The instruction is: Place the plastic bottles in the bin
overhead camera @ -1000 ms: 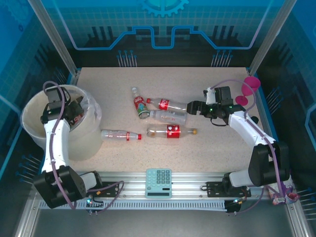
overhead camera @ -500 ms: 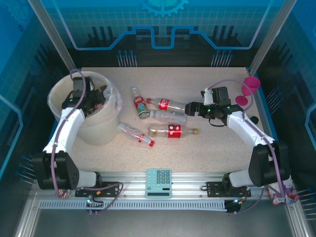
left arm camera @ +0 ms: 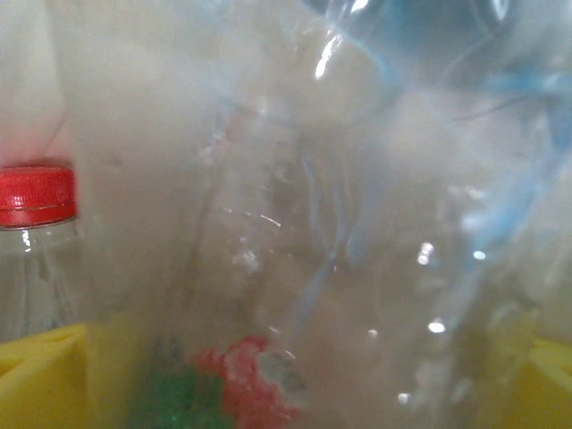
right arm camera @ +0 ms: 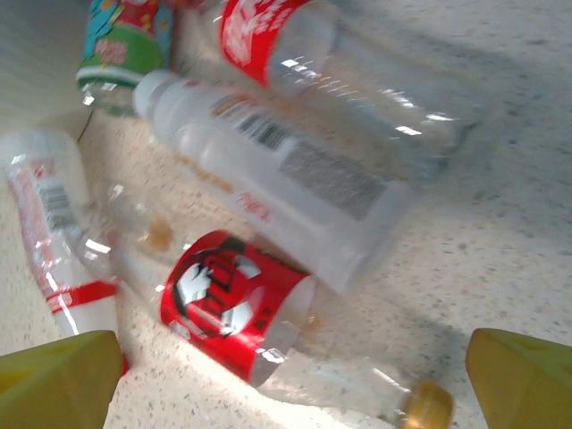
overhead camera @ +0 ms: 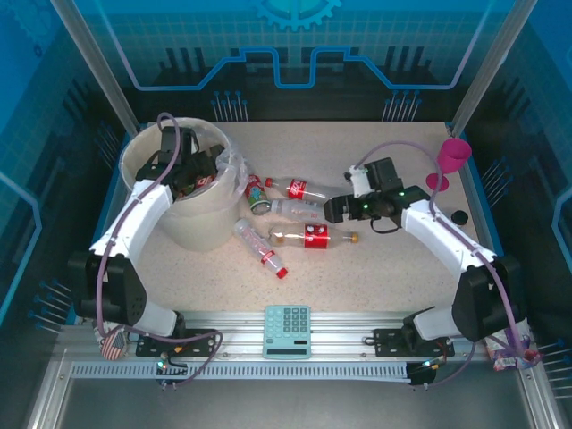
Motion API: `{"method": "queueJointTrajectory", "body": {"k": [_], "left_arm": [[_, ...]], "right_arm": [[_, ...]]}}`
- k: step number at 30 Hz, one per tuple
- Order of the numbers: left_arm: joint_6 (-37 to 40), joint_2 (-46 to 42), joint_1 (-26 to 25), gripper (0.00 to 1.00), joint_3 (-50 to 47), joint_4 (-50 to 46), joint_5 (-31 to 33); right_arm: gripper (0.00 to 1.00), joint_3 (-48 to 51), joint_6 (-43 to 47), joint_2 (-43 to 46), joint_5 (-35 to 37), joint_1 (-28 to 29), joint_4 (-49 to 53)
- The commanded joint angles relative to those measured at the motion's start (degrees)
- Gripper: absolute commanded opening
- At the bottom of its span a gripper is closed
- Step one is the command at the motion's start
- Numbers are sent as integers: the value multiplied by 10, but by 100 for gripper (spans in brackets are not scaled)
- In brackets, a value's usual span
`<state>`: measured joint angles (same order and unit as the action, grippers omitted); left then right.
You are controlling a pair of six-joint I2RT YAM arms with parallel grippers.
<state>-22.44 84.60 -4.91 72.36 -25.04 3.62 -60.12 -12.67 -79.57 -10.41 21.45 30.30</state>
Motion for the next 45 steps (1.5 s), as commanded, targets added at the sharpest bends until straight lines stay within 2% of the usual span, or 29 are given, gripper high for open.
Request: {"method": "queueJointTrajectory", "body": {"k": [1,5,9,15,25,31,38,45], "left_arm": [[1,0,-13,99,12,-82,-28],[34,-33,-9,99,41,-133,-10],[60,-81,10,99,76,-181,3],[79,-141,42,99,111,-218,13],[75,-217,46,99,145,-250,43],[60,-238,45,99,140,-246,18],[10,-259,45,99,98,-186,-63],[-31,-265,45,99,68,-140,-115]], "right_arm": [[96,-29,20,18,42,60,37],[93,-43,-14,-5,65,167,41],[90,-34,-59,-48,92,267,-11],[83,-48,-90,-131,145,337,-81],[85,-100,-80,-265,183,355,-110],[82,-109,-80,-308,193,356,-126],[69,-112,-72,-332,198,356,-134],[58,-93,-67,-268,199,353,-126]]}}
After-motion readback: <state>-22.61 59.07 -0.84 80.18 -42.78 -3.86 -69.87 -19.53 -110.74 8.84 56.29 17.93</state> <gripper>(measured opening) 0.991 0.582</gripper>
